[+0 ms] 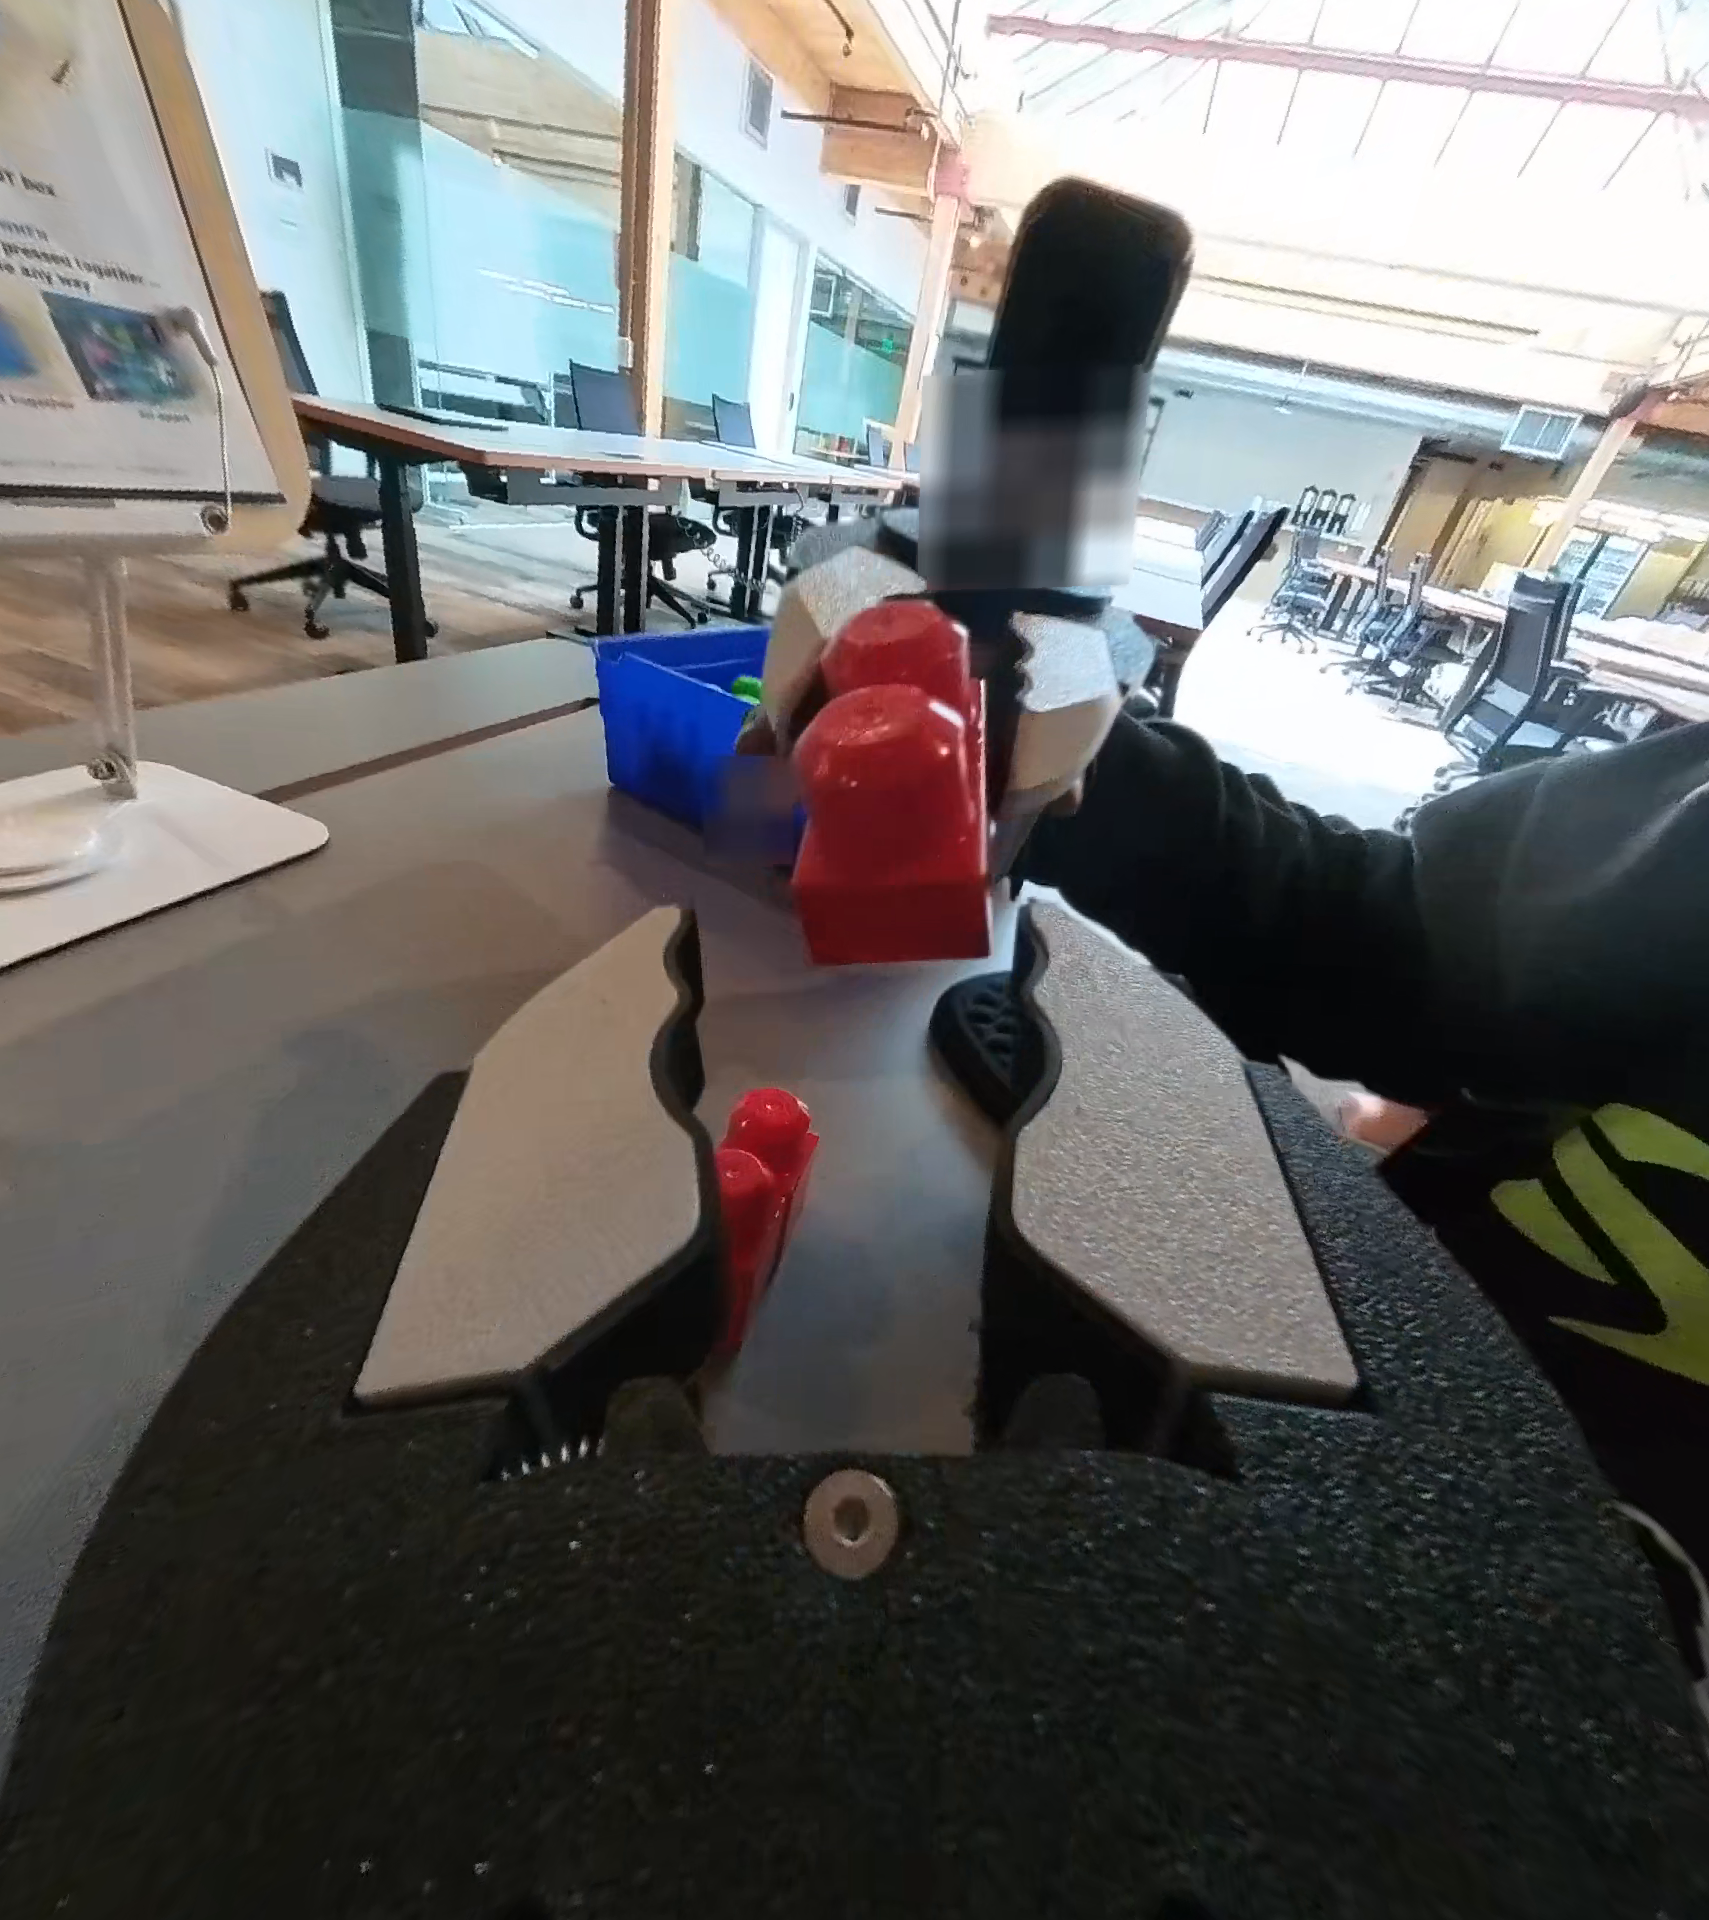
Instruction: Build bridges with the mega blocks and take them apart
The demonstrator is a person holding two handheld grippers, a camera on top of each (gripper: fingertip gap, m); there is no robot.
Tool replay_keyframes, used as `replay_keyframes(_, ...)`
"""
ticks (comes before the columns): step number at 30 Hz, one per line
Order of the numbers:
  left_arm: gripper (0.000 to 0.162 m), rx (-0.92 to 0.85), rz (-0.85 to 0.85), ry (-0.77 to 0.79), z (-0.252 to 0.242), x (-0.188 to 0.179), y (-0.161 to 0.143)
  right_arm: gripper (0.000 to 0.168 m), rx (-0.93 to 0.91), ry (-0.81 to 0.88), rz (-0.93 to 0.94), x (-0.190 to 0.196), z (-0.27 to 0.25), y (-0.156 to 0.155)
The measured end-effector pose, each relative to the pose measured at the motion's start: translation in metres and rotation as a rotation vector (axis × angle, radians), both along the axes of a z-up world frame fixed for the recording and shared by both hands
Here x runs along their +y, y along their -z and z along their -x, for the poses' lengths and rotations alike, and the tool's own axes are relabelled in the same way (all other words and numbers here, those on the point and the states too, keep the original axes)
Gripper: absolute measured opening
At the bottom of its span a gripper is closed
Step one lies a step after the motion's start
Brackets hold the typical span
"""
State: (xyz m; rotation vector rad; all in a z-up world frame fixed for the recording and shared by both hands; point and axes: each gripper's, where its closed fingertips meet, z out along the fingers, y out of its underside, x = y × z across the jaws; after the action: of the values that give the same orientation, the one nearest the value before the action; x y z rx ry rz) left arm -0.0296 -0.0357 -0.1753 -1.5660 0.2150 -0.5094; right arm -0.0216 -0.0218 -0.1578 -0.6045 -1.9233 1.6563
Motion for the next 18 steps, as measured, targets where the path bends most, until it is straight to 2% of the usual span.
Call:
replay_keyframes(5,0.037,0.048,-0.015,0.033,-0.009,-0.001,0.006,0.039,0.011,-0.022,-0.032,-0.005,-0.001,0.006)
replay_keyframes(11,0.036,0.216,0.004,0.015,-0.011,-0.003,0.021,0.037,-0.119,-0.053,-0.172,-0.004,-0.005,0.031)
replay_keyframes(13,0.036,0.250,0.026,0.023,-0.013,-0.003,0.029,0.039,-0.195,-0.064,-0.265,-0.002,-0.008,0.042)
replay_keyframes(18,0.036,0.334,0.081,0.046,-0.020,0.002,0.051,0.055,-0.377,-0.084,-0.595,0.001,-0.014,0.062)
